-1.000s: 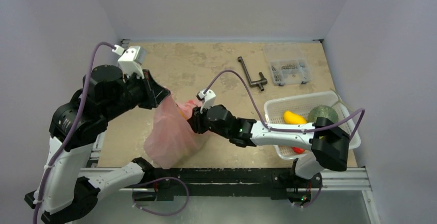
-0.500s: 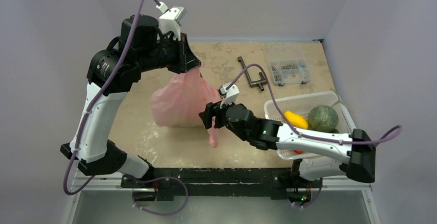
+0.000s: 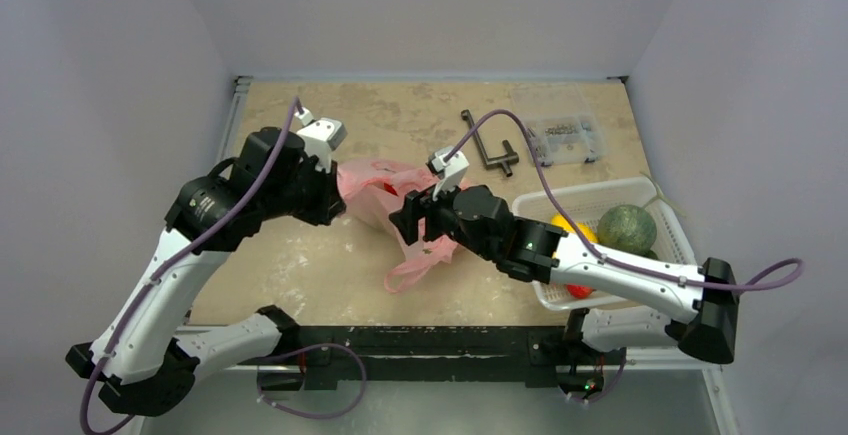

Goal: Take the fake fruits out of the plastic bag

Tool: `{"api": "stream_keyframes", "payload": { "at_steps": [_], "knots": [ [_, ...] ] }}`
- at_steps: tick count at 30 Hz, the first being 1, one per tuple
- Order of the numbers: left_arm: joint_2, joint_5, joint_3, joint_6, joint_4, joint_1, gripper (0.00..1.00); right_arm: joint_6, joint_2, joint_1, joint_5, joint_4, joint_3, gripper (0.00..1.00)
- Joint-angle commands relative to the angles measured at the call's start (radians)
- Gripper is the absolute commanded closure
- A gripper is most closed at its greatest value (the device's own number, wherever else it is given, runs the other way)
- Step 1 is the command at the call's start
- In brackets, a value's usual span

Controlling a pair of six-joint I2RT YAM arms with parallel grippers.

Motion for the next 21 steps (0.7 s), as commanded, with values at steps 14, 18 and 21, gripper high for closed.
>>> {"api": "stream_keyframes", "payload": {
  "at_steps": [14, 18, 21],
  "knots": [
    [-0.094, -0.053, -0.035, -0.079, 0.024, 0.005, 1.00, 0.031, 0.261, 0.005, 0.148, 0.241, 0.100, 0.89],
    [-0.064, -0.027, 0.005, -0.090, 0.044, 0.005, 1.00, 0.001, 0.324, 0.007, 0.125, 0.330, 0.114, 0.89],
    [-0.037, -0.001, 0.032, -0.103, 0.057, 0.005, 1.00, -0.033, 0.381, 0.012, 0.166, 0.404, 0.107, 0.89]
  ]
}}
